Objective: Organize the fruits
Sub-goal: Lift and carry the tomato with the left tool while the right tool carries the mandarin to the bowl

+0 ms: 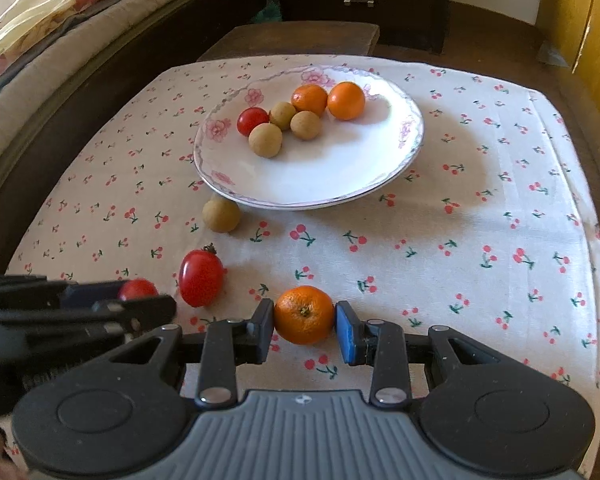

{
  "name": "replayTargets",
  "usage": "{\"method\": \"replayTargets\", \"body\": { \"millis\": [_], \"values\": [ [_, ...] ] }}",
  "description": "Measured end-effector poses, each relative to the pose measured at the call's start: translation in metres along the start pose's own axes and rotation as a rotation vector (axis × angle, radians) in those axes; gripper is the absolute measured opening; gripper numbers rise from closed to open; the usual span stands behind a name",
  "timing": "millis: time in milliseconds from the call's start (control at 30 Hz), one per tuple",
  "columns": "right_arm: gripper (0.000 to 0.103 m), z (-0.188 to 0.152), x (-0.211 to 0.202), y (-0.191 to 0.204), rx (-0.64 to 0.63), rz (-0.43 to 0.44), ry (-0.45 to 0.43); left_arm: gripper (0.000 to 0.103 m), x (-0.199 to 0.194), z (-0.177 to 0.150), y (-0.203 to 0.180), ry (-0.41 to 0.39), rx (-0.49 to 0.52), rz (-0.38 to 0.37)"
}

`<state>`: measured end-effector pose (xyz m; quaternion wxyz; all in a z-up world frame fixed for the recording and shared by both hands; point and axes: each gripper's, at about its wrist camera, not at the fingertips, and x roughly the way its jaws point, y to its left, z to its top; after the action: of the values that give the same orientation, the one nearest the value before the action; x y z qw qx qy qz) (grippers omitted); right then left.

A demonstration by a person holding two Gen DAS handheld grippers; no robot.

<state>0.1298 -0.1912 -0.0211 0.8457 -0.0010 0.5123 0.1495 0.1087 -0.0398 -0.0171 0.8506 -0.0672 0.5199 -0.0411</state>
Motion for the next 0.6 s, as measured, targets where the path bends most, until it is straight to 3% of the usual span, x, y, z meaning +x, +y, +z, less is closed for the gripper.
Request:
{"method": "replayTargets", "body": {
  "millis": [300,600],
  "values": [
    [0.034,0.015,-0.026,0.003,0.014,0.01,-0.083,0.039,-0.012,0.021,0.001,-0.061,-0.016,-0.05],
    [0.034,0.044,-0.026,-0.007,0.051,0.005,-0.122,0.039,-0.004,0.055,-0.009,-0.094,-0.016,-0.076]
  ]
}}
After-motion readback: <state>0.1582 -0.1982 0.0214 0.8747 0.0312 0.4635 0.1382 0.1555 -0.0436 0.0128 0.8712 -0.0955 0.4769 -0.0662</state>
